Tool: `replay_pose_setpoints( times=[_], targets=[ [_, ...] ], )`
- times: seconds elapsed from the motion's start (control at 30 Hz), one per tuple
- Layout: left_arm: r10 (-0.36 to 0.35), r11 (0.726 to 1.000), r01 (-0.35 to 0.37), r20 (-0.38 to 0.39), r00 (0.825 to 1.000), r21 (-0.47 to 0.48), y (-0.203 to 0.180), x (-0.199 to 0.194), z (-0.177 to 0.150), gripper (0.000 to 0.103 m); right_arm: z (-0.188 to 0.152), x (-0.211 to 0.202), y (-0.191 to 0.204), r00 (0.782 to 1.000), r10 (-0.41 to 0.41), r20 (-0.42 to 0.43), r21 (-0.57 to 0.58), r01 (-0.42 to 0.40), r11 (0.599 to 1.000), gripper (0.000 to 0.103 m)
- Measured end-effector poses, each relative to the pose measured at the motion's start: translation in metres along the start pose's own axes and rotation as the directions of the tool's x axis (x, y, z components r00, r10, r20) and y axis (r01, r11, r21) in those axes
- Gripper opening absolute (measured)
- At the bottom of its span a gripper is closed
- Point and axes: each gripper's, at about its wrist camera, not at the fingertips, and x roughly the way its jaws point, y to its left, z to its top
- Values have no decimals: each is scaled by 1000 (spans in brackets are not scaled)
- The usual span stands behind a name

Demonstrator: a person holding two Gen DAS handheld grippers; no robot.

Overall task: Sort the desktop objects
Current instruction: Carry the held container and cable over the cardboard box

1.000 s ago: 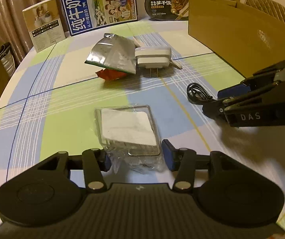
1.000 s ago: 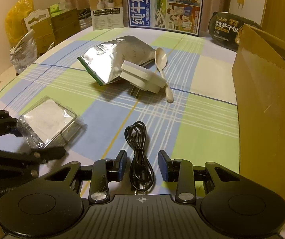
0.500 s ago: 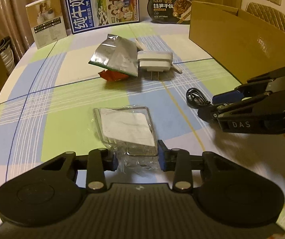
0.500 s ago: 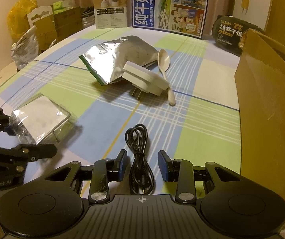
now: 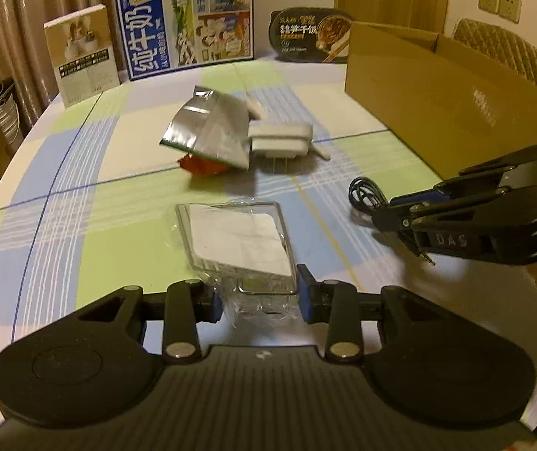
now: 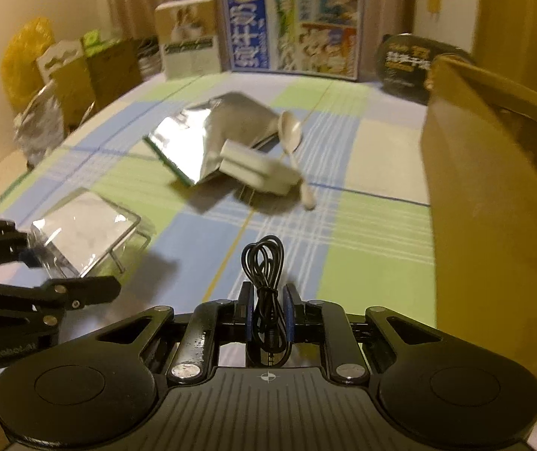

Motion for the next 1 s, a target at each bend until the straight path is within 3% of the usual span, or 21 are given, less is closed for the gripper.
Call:
replay_pose_setpoints(
  times=[0.3, 0.63, 1.0],
  targets=[
    [-15, 999, 16, 35, 999, -41, -18, -27, 1, 32, -7, -58, 3, 998, -13, 55, 115, 7, 993, 12],
    [-7, 994, 15, 72, 997, -108, -39, -81, 0, 32, -7, -120, 8, 991, -25, 134, 143, 6, 990, 12],
    [-1, 996, 11, 106, 994, -92, -61, -123, 5, 32, -11, -164, -2, 981, -70, 182, 174, 37, 984, 12]
  ],
)
